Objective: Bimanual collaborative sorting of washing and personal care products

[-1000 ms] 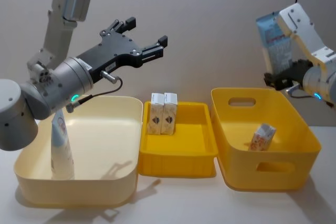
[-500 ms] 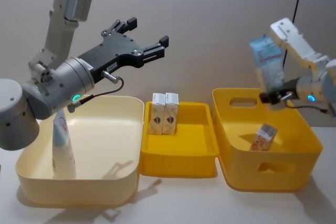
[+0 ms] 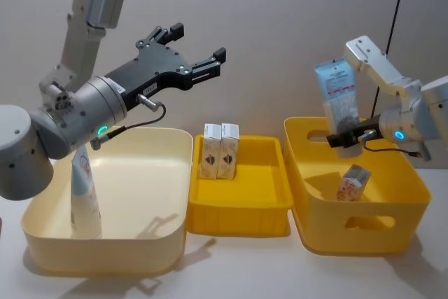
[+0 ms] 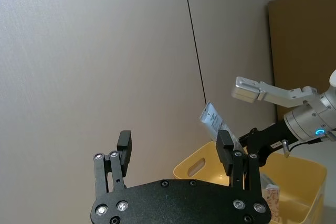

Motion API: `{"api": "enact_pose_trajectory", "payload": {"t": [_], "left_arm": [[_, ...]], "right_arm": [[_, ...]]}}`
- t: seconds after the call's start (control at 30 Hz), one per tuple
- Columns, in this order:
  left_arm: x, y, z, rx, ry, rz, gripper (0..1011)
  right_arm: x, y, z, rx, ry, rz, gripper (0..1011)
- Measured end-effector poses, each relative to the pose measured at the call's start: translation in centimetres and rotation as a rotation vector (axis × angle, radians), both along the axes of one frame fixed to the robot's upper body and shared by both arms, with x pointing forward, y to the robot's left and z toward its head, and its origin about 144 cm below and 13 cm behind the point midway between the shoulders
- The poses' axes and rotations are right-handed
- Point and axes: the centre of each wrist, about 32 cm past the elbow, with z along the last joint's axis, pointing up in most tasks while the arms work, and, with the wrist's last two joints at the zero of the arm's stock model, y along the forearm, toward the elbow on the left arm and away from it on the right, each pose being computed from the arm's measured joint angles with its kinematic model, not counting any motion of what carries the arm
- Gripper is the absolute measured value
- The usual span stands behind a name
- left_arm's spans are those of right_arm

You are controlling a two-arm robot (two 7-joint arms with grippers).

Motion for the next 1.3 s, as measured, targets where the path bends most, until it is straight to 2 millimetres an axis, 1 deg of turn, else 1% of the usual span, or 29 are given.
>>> {"api": "enact_pose_trajectory", "payload": {"t": [0.07, 0.1, 0.13, 0.27, 0.33, 0.4, 0.43, 0.47, 1.3], "left_arm": [[0.00, -0.01, 0.00, 0.000, 0.000, 0.000, 1002], [0.00, -0.01, 0.00, 0.000, 0.000, 0.000, 1002], [0.00, -0.01, 0.00, 0.000, 0.000, 0.000, 1002], [0.00, -0.01, 0.00, 0.000, 0.000, 0.000, 1002], [0.00, 0.00, 0.00, 0.000, 0.000, 0.000, 1002], [0.00, -0.01, 0.00, 0.000, 0.000, 0.000, 1002], [0.00, 0.00, 0.00, 0.000, 0.000, 0.000, 1003], [0.00, -0.01, 0.00, 0.000, 0.000, 0.000, 1002], [0.00, -0.01, 0.00, 0.000, 0.000, 0.000, 1002]], "right_arm": [[0.10, 0.11, -0.08, 0.008, -0.004, 0.006, 680], [0.16, 0.19, -0.09, 0.012, -0.007, 0.010, 680], [0.18, 0.22, -0.12, 0.014, -0.007, 0.011, 738], [0.29, 0.34, -0.20, 0.024, -0.011, 0.018, 839], [0.34, 0.39, -0.24, 0.028, -0.012, 0.020, 911], [0.37, 0.42, -0.26, 0.030, -0.013, 0.022, 944], [0.39, 0.43, -0.31, 0.033, -0.013, 0.023, 986], [0.41, 0.45, -0.33, 0.034, -0.013, 0.023, 996], [0.56, 0.62, -0.45, 0.047, -0.019, 0.032, 1001]]}}
